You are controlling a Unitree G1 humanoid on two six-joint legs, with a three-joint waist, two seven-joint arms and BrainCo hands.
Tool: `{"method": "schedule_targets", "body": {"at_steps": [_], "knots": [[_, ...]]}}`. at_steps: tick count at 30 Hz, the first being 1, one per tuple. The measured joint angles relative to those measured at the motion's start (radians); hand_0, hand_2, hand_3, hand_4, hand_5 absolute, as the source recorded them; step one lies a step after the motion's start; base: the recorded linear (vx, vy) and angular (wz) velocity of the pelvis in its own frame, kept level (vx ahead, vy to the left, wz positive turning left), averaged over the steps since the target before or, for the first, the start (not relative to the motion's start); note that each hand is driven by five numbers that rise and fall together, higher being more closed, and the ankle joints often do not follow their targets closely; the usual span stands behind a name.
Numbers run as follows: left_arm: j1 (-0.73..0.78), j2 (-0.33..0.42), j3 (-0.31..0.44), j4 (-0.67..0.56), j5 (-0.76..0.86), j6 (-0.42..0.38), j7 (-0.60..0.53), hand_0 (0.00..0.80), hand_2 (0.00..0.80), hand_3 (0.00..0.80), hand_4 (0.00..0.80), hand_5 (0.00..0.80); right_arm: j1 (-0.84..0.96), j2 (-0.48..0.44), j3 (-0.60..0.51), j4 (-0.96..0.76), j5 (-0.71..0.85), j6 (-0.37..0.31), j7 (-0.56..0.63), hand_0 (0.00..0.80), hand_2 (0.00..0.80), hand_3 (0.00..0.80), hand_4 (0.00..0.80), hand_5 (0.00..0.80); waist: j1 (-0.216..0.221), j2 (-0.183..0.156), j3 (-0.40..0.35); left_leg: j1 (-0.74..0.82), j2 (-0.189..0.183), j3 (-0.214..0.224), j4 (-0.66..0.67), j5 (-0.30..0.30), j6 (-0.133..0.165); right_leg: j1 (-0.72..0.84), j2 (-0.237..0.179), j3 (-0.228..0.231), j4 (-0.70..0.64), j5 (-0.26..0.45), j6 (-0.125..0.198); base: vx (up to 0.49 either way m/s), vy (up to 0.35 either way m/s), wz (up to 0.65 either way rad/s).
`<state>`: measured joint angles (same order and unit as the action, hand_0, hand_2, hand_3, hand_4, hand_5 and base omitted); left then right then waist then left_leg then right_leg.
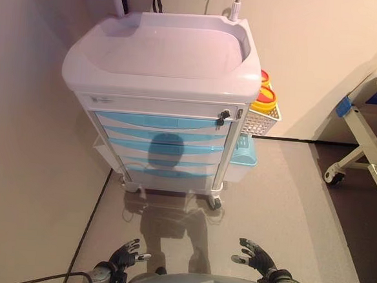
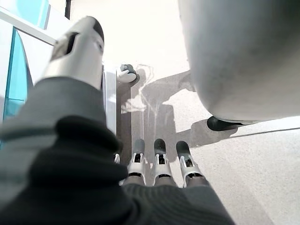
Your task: Open the drawer and pick up the medicine
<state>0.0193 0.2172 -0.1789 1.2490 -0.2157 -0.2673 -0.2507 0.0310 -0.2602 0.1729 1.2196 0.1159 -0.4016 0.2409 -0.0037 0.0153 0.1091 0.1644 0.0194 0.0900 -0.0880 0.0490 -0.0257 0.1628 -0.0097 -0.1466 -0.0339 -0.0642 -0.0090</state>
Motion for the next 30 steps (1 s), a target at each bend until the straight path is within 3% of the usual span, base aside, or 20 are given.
{"method": "schedule_targets", "body": {"at_steps": [16, 22, 27, 30], "knots": [[0.008, 0.000, 0.024, 0.003, -0.051, 0.001, -0.015, 0.000, 0.000, 0.000, 0.000, 0.000, 0.007, 0.007, -0.001, 0.016, -0.005, 0.000, -0.016, 0.000, 0.000, 0.000, 0.000, 0.000, -0.001, -0.008, -0.007, 0.001, -0.002, 0.002, 0.000, -0.003, 0.001, 0.000, -0.001, 0.004, 0.000, 0.000, 0.000, 0.056, 0.014, -0.01], [0.011, 0.001, 0.040, 0.003, -0.105, 0.000, -0.020, 0.000, 0.000, 0.000, 0.000, 0.000, -0.001, 0.000, -0.001, 0.017, -0.034, -0.002, -0.021, 0.000, 0.000, 0.000, 0.000, 0.000, 0.003, -0.003, -0.012, -0.046, -0.001, 0.027, 0.003, -0.004, 0.004, -0.071, -0.002, 0.027, 0.027, 0.002, 0.003, -0.005, 0.045, -0.13], [-0.042, 0.007, 0.040, 0.002, -0.206, -0.029, -0.026, 0.000, 0.000, 0.000, 0.000, 0.000, -0.046, -0.019, -0.001, 0.011, -0.022, -0.008, -0.041, 0.000, 0.000, 0.000, 0.000, 0.000, 0.003, 0.004, 0.044, -0.127, -0.005, 0.032, 0.024, 0.007, 0.017, -0.170, -0.013, 0.031, 0.071, 0.016, 0.008, -0.105, 0.060, -0.14], [-0.096, 0.018, 0.041, 0.003, -0.254, -0.087, -0.043, 0.000, 0.000, 0.000, 0.000, 0.000, -0.094, -0.025, -0.002, 0.013, -0.007, -0.035, -0.046, 0.000, 0.000, 0.000, 0.000, 0.000, 0.001, -0.003, 0.100, -0.203, -0.007, 0.038, 0.048, 0.010, 0.025, -0.254, -0.014, 0.036, 0.103, 0.018, 0.016, -0.066, 0.034, -0.11]]}}
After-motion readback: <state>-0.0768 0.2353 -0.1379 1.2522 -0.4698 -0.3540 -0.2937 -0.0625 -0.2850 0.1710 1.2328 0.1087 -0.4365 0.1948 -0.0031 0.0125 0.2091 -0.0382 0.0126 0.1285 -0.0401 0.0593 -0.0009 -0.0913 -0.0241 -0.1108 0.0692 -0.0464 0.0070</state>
